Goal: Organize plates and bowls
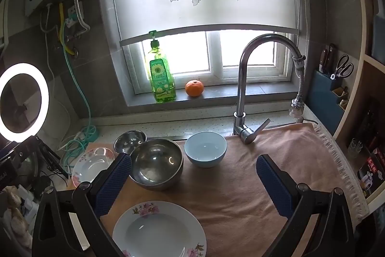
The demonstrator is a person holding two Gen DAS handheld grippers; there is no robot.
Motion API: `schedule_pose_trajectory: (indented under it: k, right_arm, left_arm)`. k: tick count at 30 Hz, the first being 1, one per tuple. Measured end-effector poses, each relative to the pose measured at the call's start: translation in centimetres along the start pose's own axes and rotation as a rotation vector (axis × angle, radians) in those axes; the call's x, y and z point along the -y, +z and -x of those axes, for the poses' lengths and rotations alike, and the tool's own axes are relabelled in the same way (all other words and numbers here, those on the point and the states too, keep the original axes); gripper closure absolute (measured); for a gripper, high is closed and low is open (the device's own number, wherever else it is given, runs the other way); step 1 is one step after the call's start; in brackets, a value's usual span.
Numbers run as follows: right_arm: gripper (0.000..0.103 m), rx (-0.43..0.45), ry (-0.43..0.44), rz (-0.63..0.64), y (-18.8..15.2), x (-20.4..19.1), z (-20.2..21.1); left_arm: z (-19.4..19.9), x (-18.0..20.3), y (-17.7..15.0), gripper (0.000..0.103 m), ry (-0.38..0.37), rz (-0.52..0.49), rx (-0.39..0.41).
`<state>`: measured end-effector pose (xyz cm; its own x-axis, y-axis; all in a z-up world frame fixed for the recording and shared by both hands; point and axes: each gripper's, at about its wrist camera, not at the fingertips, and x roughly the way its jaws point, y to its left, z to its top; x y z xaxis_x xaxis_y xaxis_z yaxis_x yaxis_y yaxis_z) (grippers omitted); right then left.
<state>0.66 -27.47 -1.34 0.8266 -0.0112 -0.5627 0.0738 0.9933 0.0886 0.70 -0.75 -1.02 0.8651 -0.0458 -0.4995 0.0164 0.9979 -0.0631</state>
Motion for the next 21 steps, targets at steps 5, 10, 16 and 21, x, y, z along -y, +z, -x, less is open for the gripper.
schedule_pose_trajectory:
  k: [5,10,16,21]
  right_arm:
    - [0.001,0.002,-0.004,-0.002,-0.03,0.18,0.12]
    - [0.001,0.005,-0.008,0.007,-0.02,-0.03,0.34]
    - [0.001,0.002,-0.005,0.010,0.00,-0.24,0.48]
    - [0.001,0.004,-0.007,0.013,0.04,-0.36,0.56]
  left_arm:
    - [-0.06,0.52,-0.19,0.001,-0.005,-0.013,-0.006]
    - [-0.41,0.67,-0.60,0.001,-0.009,-0.015,-0.025]
    - [-0.31,0.74,-0.84,0.001,-0.007,-0.016,-0.027]
    - [-0.13,0.99,-0.88,0.001,-0.010,-0.020,-0.028]
